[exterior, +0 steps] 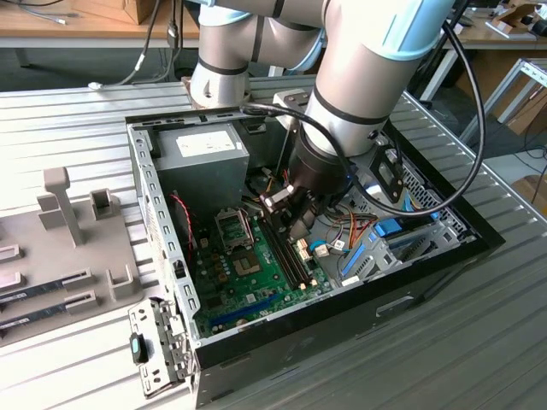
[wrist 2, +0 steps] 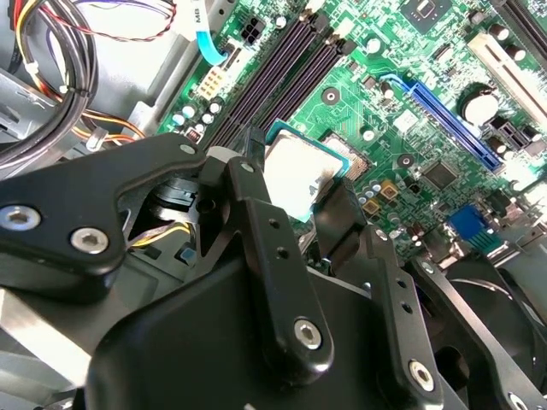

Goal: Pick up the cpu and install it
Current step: 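Pick up the cpu and move it towards the insertion slot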

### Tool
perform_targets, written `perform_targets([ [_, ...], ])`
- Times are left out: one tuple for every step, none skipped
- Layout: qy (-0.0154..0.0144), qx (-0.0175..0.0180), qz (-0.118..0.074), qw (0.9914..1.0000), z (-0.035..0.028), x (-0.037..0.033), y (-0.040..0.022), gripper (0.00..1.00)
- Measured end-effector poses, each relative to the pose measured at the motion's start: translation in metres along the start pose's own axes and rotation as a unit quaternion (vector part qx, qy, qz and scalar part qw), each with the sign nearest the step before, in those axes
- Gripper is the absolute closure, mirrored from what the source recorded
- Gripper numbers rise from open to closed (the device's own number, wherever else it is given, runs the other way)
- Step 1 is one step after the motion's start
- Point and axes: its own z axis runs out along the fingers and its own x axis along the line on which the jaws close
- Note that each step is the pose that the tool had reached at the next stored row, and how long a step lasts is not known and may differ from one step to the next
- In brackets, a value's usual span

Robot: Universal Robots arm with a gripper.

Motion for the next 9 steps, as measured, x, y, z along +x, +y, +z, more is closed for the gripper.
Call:
perform_targets([
  [0.0001,0.0003,0.000,1.00000,0.0000,0.0000,0.0000,0.53],
  [0.0001,0.0005,0.000,1.00000,0.0001,0.0000,0.0000,0.53],
  [0.0001,0.0008,0.000,1.00000,0.0030,0.0001,-0.0001,0.53],
  [0.0002,0.0014,0.000,1.00000,0.0076,0.0003,-0.0002,0.53],
  [0.0002,0.0014,0.000,1.00000,0.0077,0.0002,-0.0002,0.53],
  [0.0002,0.0015,0.000,1.00000,0.0078,0.0003,-0.0002,0.53],
  [0.0002,0.0015,0.000,1.00000,0.0080,0.0003,-0.0002,0.53],
  [0.0002,0.0014,0.000,1.00000,0.0082,0.0003,-0.0002,0.53],
  [0.0002,0.0014,0.000,1.00000,0.0083,0.0003,-0.0002,0.53],
])
